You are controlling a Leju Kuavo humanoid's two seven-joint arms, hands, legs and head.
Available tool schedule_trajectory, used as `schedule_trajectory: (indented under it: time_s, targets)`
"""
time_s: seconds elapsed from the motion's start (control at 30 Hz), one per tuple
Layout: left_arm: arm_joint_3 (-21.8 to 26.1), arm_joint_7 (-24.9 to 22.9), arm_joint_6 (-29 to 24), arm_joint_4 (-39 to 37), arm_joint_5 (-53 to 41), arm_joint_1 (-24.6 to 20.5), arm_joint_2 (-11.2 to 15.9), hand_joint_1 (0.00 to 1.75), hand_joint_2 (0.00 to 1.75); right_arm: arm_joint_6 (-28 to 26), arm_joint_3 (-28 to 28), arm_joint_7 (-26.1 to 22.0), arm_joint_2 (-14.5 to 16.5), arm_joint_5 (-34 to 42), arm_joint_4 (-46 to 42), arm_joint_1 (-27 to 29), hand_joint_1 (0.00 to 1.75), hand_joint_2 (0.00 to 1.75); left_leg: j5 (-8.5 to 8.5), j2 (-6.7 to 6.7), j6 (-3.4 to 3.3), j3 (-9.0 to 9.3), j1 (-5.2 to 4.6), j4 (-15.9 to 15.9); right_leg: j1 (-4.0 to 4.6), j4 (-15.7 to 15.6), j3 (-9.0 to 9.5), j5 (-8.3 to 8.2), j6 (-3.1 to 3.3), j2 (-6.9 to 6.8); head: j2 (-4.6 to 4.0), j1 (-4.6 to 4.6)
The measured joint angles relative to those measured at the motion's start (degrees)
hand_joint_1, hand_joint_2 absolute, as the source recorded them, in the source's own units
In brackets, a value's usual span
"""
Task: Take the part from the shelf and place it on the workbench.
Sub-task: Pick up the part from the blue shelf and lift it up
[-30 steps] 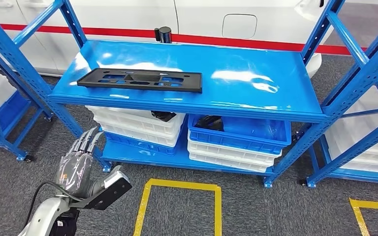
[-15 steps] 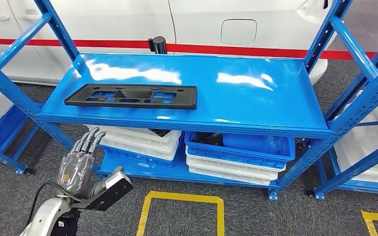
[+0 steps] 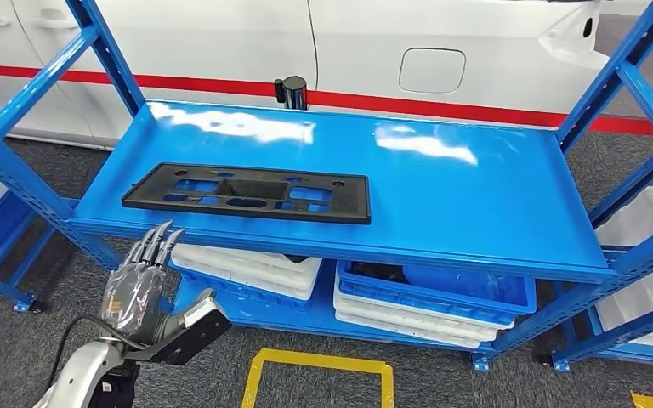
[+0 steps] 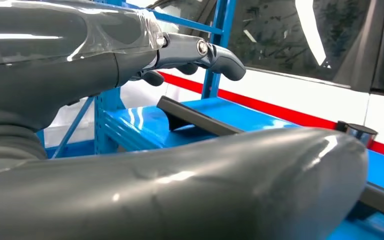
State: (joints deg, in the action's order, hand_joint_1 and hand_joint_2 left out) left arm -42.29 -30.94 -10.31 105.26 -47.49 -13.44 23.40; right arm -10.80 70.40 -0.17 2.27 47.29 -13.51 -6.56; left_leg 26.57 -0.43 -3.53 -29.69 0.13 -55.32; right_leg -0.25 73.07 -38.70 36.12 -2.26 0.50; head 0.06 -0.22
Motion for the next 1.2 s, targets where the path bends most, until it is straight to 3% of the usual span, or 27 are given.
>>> schedule_trajectory:
  time_s: [0.07, 0.17, 0.23, 0.33, 0.37, 0.4, 0.5, 0.53, 0.57, 0.67, 0.73, 0.87, 0.93, 1.0, 1.03, 1.07, 1.1, 1.13, 1.2]
  targets:
    - [0.0, 0.0, 0.0, 0.0, -0.2, 0.1, 0.0, 0.00, 0.00, 0.0, 0.0, 0.0, 0.0, 0.0, 0.0, 0.1, 0.00, 0.00, 1.40, -0.14, 0.03, 1.87, -0.14, 0.0, 0.16, -3.8, -0.71, -2.34, 0.35, 0.00, 0.00, 0.01]
    - [0.0, -0.1, 0.1, 0.0, -0.4, 0.2, -0.1, 0.00, 0.00, 0.0, 0.0, 0.0, -0.1, -0.1, 0.0, 0.1, 0.00, 0.00, 3.15, -0.29, 0.30, 3.85, -0.33, 0.1, 0.68, -12.4, 0.54, -10.51, 1.46, 0.07, -0.01, -0.01]
    - [-0.1, -0.1, 0.1, -0.1, -0.5, 0.3, -0.1, 0.00, 0.00, -0.1, 0.0, 0.1, -0.3, -0.1, 0.1, 0.2, 0.00, 0.00, 4.15, -0.54, 0.91, 4.50, -0.37, 0.4, 1.06, -14.9, 1.02, -13.41, 1.97, 0.19, -0.01, 0.03]
    - [0.0, -0.2, 0.1, 0.0, -0.5, 0.3, -0.1, 0.00, 0.00, -0.2, 0.0, 0.1, -0.2, -0.2, 0.2, 0.1, 0.00, 0.00, 4.67, -0.65, 1.76, 5.32, -0.47, 0.2, 0.85, -15.8, 1.94, -13.19, 2.47, 0.08, -0.01, 0.15]
    - [0.0, -0.1, 0.0, 0.0, -0.4, 0.2, -0.1, 0.00, 0.00, -0.2, 0.0, 0.0, -0.2, -0.3, 0.2, 0.0, 0.00, 0.00, 4.96, -0.59, 2.06, 4.73, -0.45, -1.4, 0.63, -16.1, 2.43, -13.02, 2.73, 0.02, 0.00, 0.12]
    - [0.1, 0.0, 0.0, 0.0, -0.3, 0.1, -0.1, 0.00, 0.00, -0.2, 0.0, 0.0, -0.2, -0.3, 0.2, -0.2, 0.00, 0.00, 5.67, -0.54, 2.47, 3.19, -0.32, -4.1, 0.40, -16.4, 2.95, -12.81, 2.93, 0.00, 0.00, 0.07]
    - [0.0, 0.2, 0.0, 0.0, -0.1, 0.2, -0.2, 0.00, 0.00, -0.2, 0.0, 0.0, -0.2, -0.3, 0.2, -0.3, 0.00, 0.00, 9.25, -0.40, 3.83, -4.36, 0.33, -14.6, 0.17, -16.5, 4.12, -11.69, 3.20, 0.11, 0.00, -0.02]
    - [0.0, 0.2, 0.1, 0.0, -0.2, 0.3, -0.2, 0.00, 0.00, -0.2, 0.0, 0.0, -0.2, -0.3, 0.2, -0.2, 0.00, 0.00, 9.61, -0.36, 4.10, -6.19, 0.51, -15.8, 0.11, -16.5, 4.58, -11.25, 3.15, 0.19, 0.01, -0.02]
    - [0.0, 0.2, 0.2, 0.0, -0.3, 0.4, -0.1, 0.00, 0.00, -0.2, 0.0, 0.1, -0.2, -0.3, 0.2, -0.2, 0.00, 0.00, 8.52, -0.31, 4.28, -7.07, 0.66, -15.0, 0.03, -16.5, 5.16, -10.78, 3.07, 0.28, 0.00, -0.02]
    - [0.0, 0.3, 0.4, 0.0, -0.5, 0.4, -0.2, 0.00, 0.00, -0.2, 0.0, 0.1, -0.2, -0.3, 0.2, -0.2, 0.00, 0.00, -0.33, -0.09, 4.26, -5.46, 0.77, -4.5, -0.16, -16.5, 7.08, -9.45, 2.52, 0.53, -0.01, -0.01]
    - [-0.1, 0.3, 0.5, 0.0, -0.6, 0.4, -0.2, 0.00, 0.00, -0.2, 0.0, 0.1, -0.2, -0.3, 0.2, -0.2, 0.00, 0.00, -2.77, 0.01, 3.56, -4.51, 0.42, -0.8, -0.12, -16.6, 7.57, -8.85, 1.90, 0.65, -0.01, -0.02]
    - [-0.2, 0.3, 0.7, 0.0, -0.6, 0.3, -0.2, 0.00, 0.00, -0.2, 0.0, 0.1, 0.0, -0.4, 0.2, -0.3, 0.00, 0.00, -3.39, 0.09, 2.11, -3.77, 0.52, -0.1, -0.03, -15.9, 7.59, -7.53, 0.79, 0.53, -0.01, 0.03]
    - [-0.3, 0.3, 0.8, 0.0, -0.7, 0.0, -0.3, 0.00, 0.00, -0.2, 0.0, 0.1, 0.0, -0.4, 0.2, -0.3, 0.00, 0.00, -3.32, 0.26, 1.60, -3.30, 0.75, 0.3, -0.07, -10.7, 5.15, -4.73, 0.43, 0.33, -0.01, 0.11]
    - [-0.4, 0.3, 1.0, 0.0, -1.0, 0.0, -0.3, 0.00, 0.00, -0.2, 0.0, 0.1, 0.0, -0.4, 0.2, -0.2, 0.00, 0.00, -3.07, 0.33, 1.27, -3.09, 0.75, 0.3, -0.14, -2.7, 0.73, -1.89, 0.17, 0.29, -0.01, 0.15]
    - [-0.6, 0.3, 1.2, 0.0, -1.3, 0.0, -0.3, 0.00, 0.00, -0.2, 0.0, 0.1, 0.0, -0.4, 0.2, -0.2, 0.00, 0.00, -2.95, 0.32, 1.22, -2.97, 0.76, 0.3, -0.23, -0.3, -0.88, -1.69, 0.07, 0.29, -0.01, 0.16]
    - [-0.7, 0.2, 1.5, 0.0, -1.6, 0.0, -0.3, 0.00, 0.00, -0.2, 0.0, 0.1, 0.0, -0.4, 0.2, -0.2, 0.00, 0.00, -2.81, 0.28, 1.25, -2.81, 0.80, 0.3, -0.32, -0.1, -1.41, -2.63, 0.00, 0.27, -0.01, 0.16]
    - [-0.8, 0.2, 2.1, 0.0, -1.9, -0.1, -0.3, 0.00, 0.00, -0.2, 0.0, 0.1, 0.0, -0.5, 0.2, -0.2, 0.00, 0.00, -2.64, 0.22, 1.36, -2.55, 0.86, 0.3, -0.44, -2.4, -0.70, -4.55, -0.04, 0.24, -0.01, 0.17]
    - [-0.9, 0.1, 2.8, 0.0, -2.2, -0.1, -0.3, 0.00, 0.44, -0.2, 0.0, 0.1, 0.0, -0.5, 0.2, -0.2, 0.00, 0.00, -2.43, 0.17, 1.55, -2.25, 0.93, 0.2, -0.58, -6.4, 0.94, -6.95, -0.07, 0.18, -0.01, 0.17]
    - [-1.2, -0.1, 4.4, 0.0, -2.7, -0.3, -0.3, 0.00, 1.31, -0.1, 0.0, 0.1, 0.0, -0.5, 0.2, -0.3, 0.00, 0.00, -1.95, 0.04, 2.15, -1.84, 0.79, 0.1, -0.69, -13.7, 4.17, -10.01, -0.02, 0.16, -0.01, 0.17]
